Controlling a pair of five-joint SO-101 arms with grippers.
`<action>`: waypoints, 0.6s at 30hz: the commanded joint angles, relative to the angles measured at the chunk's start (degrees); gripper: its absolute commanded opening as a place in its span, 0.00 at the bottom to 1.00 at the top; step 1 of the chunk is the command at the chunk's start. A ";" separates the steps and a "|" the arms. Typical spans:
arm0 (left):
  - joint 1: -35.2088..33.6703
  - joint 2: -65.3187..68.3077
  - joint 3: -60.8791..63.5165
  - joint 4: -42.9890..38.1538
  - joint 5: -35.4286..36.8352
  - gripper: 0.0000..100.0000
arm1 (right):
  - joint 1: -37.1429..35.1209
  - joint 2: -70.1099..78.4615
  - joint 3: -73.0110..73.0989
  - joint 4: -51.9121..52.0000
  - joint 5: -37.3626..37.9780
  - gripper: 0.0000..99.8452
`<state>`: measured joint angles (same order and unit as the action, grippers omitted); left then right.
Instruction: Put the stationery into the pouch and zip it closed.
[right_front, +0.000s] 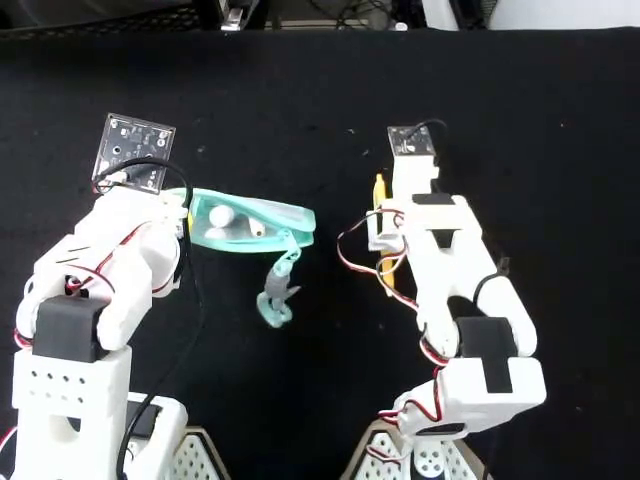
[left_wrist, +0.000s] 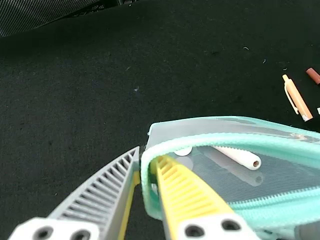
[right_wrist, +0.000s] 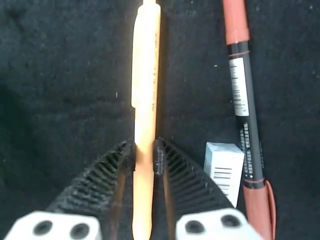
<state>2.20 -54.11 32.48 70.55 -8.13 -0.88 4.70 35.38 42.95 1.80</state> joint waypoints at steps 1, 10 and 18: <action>-0.22 0.53 0.04 -0.79 -0.35 0.03 | -0.79 -0.57 -2.33 2.99 0.53 0.01; -0.13 0.53 0.04 -0.79 -0.35 0.03 | -6.42 -10.07 -3.56 26.02 6.33 0.01; -0.13 0.53 0.04 -0.79 -0.35 0.03 | -9.76 -21.58 14.37 22.15 12.31 0.01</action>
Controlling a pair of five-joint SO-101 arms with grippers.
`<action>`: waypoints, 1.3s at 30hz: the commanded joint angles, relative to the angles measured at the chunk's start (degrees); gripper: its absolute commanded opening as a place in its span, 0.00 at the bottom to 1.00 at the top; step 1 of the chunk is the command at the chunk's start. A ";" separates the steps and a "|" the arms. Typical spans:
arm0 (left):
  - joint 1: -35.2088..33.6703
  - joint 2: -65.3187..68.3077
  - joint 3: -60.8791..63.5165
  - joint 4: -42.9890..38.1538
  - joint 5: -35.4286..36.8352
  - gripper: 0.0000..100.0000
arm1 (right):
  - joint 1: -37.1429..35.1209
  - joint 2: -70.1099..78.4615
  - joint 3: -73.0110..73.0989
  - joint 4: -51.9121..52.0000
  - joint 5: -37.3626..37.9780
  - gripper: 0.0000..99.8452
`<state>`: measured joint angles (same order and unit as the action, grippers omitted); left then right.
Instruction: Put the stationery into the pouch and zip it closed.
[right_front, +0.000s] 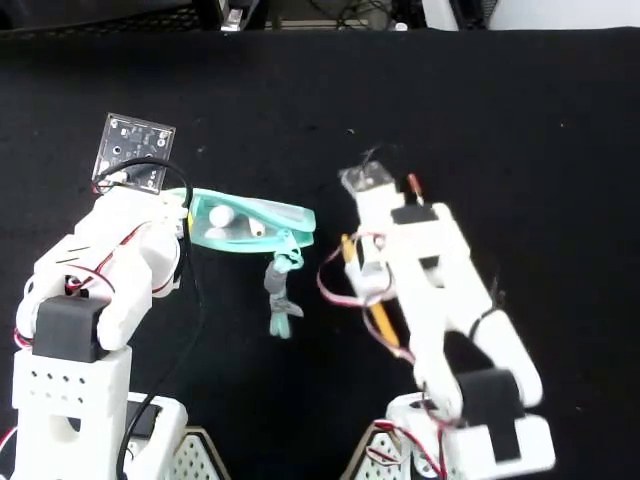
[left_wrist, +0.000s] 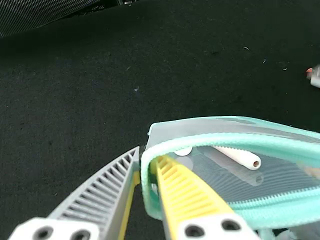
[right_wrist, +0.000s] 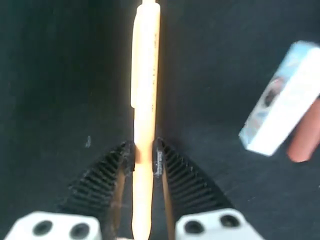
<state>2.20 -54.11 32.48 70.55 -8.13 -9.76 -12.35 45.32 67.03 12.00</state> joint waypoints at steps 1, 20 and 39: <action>-0.13 0.53 0.04 -0.79 -0.35 0.03 | -0.79 -5.23 5.85 -2.37 3.43 0.02; -0.13 0.53 0.04 -0.79 -0.35 0.03 | -7.21 -5.67 -7.43 -4.40 5.89 0.14; -0.13 0.62 0.04 -0.88 -0.35 0.03 | -7.47 20.70 -14.11 -10.46 3.34 0.14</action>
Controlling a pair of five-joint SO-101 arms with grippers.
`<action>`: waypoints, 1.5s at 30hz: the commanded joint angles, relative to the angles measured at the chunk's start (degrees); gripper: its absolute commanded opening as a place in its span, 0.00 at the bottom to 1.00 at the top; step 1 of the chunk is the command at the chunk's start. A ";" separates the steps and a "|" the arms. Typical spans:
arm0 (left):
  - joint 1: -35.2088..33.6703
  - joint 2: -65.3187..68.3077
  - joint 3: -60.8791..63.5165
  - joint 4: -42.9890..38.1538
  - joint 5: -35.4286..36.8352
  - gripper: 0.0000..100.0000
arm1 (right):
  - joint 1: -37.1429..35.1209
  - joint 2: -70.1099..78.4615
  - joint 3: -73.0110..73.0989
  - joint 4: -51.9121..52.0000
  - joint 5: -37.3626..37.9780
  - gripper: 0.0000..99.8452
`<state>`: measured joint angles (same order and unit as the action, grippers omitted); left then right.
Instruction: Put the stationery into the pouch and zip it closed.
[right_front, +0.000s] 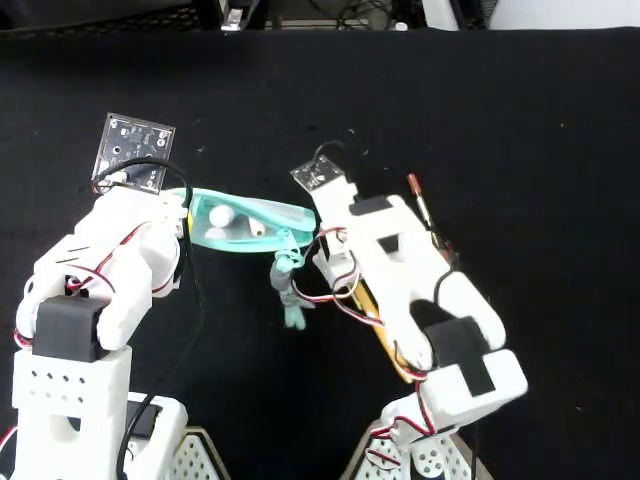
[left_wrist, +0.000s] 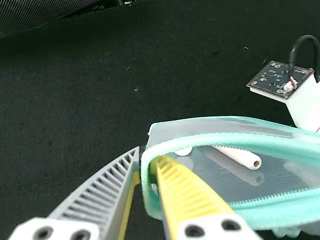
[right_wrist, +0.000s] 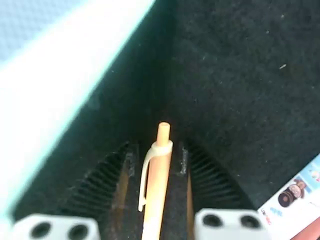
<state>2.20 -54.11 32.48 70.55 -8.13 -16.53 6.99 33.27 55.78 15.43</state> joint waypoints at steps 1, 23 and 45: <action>-0.13 0.62 0.04 -0.88 -0.35 0.03 | -0.70 1.36 -2.24 1.05 -0.09 0.14; -0.13 0.62 0.04 -0.88 -0.44 0.03 | -0.18 -19.91 13.32 -6.15 -0.62 0.01; -0.13 0.62 0.04 -0.88 -0.44 0.03 | -8.44 -91.12 7.08 -12.40 -7.56 0.01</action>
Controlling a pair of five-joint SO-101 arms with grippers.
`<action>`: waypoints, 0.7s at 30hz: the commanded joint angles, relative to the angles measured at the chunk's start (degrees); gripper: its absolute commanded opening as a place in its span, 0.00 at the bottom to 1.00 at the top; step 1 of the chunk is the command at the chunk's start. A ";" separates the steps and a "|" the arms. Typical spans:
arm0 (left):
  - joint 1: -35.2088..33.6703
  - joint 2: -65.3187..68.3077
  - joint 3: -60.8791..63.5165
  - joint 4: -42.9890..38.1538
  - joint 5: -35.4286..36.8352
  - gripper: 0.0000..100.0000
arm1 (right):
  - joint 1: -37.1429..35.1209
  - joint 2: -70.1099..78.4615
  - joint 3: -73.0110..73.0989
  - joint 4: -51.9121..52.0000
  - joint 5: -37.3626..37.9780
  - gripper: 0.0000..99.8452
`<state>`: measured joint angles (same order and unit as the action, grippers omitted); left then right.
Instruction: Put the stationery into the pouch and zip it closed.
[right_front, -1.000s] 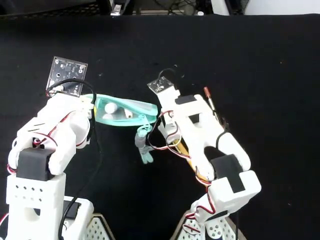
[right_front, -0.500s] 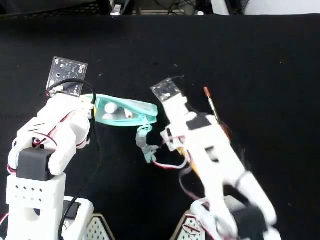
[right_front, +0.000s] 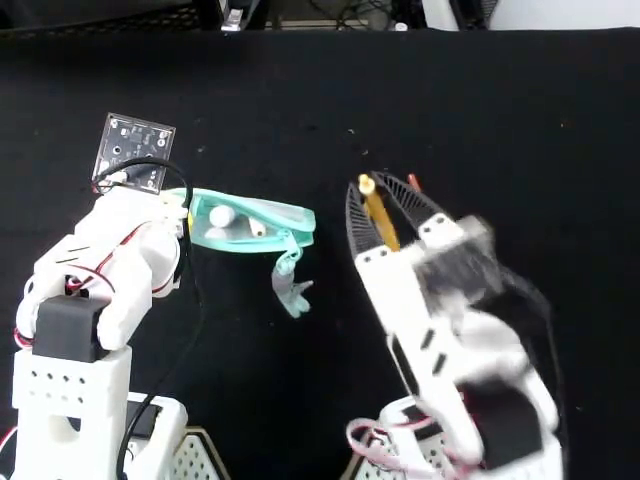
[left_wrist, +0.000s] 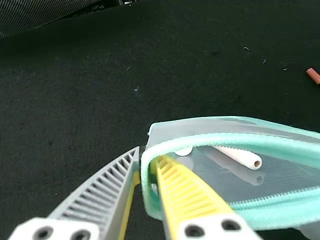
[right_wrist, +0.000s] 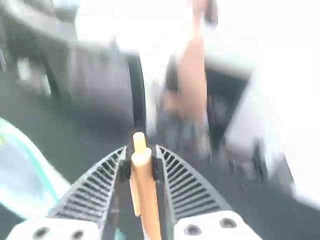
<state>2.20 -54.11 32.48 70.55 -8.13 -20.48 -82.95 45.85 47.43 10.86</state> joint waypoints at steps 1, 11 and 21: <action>-0.04 0.62 0.04 -0.88 -0.44 0.03 | -6.86 -1.10 -7.08 -5.27 -3.52 0.01; -0.04 0.62 0.04 -0.88 -0.44 0.03 | -20.13 11.47 -14.99 -11.69 -3.69 0.01; -0.04 0.62 0.04 -0.88 -0.44 0.03 | -25.05 18.59 -20.53 -12.84 -3.78 0.01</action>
<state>2.20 -54.11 32.48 70.55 -8.13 -44.22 -65.27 28.26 36.00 7.52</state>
